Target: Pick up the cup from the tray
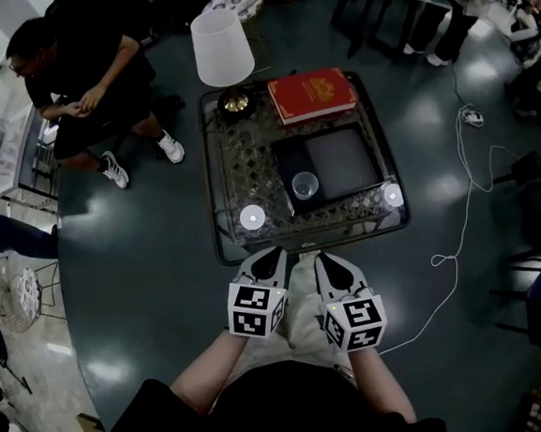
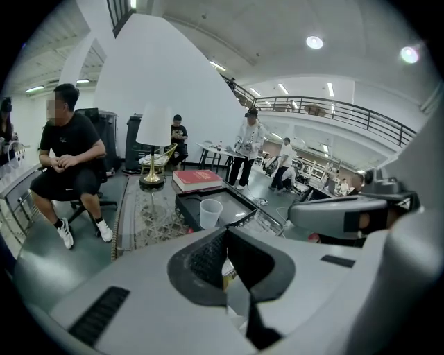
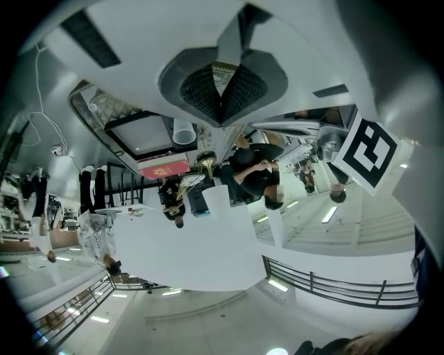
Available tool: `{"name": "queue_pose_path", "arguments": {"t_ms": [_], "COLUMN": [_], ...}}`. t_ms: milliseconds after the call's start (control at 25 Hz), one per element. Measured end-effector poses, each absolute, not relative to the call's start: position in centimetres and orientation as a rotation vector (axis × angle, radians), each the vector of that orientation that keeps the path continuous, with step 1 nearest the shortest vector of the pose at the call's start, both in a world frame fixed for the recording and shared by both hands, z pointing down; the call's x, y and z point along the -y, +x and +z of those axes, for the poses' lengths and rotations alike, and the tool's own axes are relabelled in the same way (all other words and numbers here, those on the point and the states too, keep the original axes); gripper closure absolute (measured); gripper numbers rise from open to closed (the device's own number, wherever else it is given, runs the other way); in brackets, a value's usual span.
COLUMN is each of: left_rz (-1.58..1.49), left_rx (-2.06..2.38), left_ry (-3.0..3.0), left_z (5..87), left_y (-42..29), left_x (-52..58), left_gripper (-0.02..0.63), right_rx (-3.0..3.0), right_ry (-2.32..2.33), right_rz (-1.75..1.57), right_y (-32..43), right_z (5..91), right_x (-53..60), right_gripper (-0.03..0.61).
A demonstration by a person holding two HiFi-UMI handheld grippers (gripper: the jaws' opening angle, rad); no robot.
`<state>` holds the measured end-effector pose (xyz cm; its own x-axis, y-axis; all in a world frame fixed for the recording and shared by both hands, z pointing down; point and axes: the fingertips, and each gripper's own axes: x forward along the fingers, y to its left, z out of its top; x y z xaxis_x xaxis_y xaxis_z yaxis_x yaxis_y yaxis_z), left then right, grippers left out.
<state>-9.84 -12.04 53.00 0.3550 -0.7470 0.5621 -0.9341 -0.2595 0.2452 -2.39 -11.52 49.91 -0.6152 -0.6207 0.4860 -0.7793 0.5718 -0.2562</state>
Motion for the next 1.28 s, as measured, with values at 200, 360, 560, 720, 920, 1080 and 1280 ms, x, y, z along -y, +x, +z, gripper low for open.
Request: {"name": "queue_pose_path", "arguments": {"t_ms": [200,360,560,720,920,1080,1280], "left_rz": [0.479,0.478,0.487,0.494,0.545,0.586,0.636], "left_rx": [1.469,1.468,1.468,1.459,1.444,1.397,1.37], "left_ry": [2.052,2.007,1.967,1.958,1.926,1.953,1.985], "left_z": [54.2,55.8,57.7,59.3,61.8,63.3,64.8], "left_y": [-9.7,-9.4,-8.8,-8.3,-7.9,-6.9,-6.1], "left_x": [14.5,16.6,19.2,21.0,23.1,24.7,26.3], "left_gripper": [0.603,0.603,0.603,0.602,0.486,0.403,0.334], "right_rx": [2.464,2.453,2.435,2.425,2.418,2.418,2.415], "right_ry": [1.107,1.08,1.072,1.063,1.057,1.063,1.064], "right_rz": [0.654,0.664,0.697,0.718,0.747,0.778,0.811], "right_y": [-2.2,-1.8,-1.1,-0.8,-0.5,-0.5,-0.2], "right_z": [50.7,51.5,52.6,53.5,54.6,55.2,56.1], "right_x": [14.6,17.1,19.5,21.0,22.3,23.0,23.5], "right_gripper": [0.568,0.568,0.568,0.568,0.568,0.568,0.568]}}
